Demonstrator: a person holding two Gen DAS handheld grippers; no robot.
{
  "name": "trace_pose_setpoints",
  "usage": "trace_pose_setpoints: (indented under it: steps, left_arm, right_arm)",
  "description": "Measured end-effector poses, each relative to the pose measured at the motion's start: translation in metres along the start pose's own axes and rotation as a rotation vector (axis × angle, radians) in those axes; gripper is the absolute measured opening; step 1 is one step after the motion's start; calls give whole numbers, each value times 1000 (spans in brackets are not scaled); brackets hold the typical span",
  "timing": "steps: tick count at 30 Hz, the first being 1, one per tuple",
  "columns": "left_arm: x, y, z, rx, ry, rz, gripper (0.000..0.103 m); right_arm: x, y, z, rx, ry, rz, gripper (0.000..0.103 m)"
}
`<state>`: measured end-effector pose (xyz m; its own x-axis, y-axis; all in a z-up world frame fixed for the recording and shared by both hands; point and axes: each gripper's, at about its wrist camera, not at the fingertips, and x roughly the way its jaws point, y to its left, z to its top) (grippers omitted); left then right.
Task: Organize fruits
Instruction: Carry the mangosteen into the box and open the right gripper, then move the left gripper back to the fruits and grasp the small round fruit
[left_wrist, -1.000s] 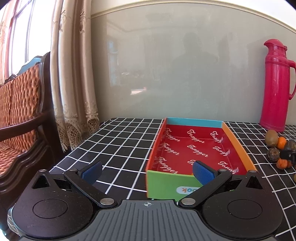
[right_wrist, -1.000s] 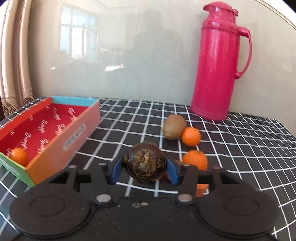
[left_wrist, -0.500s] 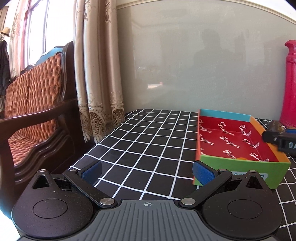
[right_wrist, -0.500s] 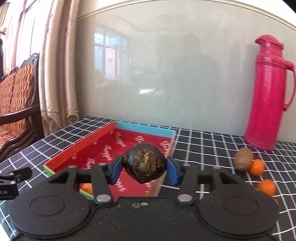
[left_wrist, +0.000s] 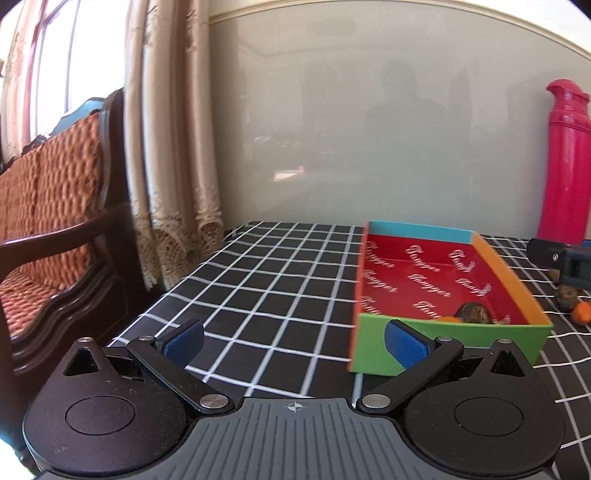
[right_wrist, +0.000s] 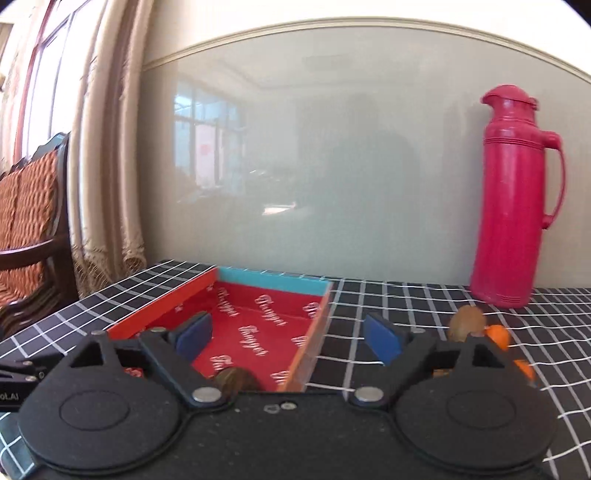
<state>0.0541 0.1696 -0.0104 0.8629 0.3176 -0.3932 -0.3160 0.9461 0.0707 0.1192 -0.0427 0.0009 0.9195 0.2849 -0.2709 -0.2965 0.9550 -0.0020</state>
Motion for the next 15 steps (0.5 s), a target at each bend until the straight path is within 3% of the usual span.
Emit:
trace_pose_setpoints:
  steps: [10, 15]
  left_arm:
    - [-7, -48, 7, 33, -22, -92, 103]
    - [-11, -69, 9, 33, -30, -129, 103]
  right_arm:
    - [-24, -76, -1, 46, 5, -189, 93]
    - [-35, -95, -3, 32, 13, -229, 93]
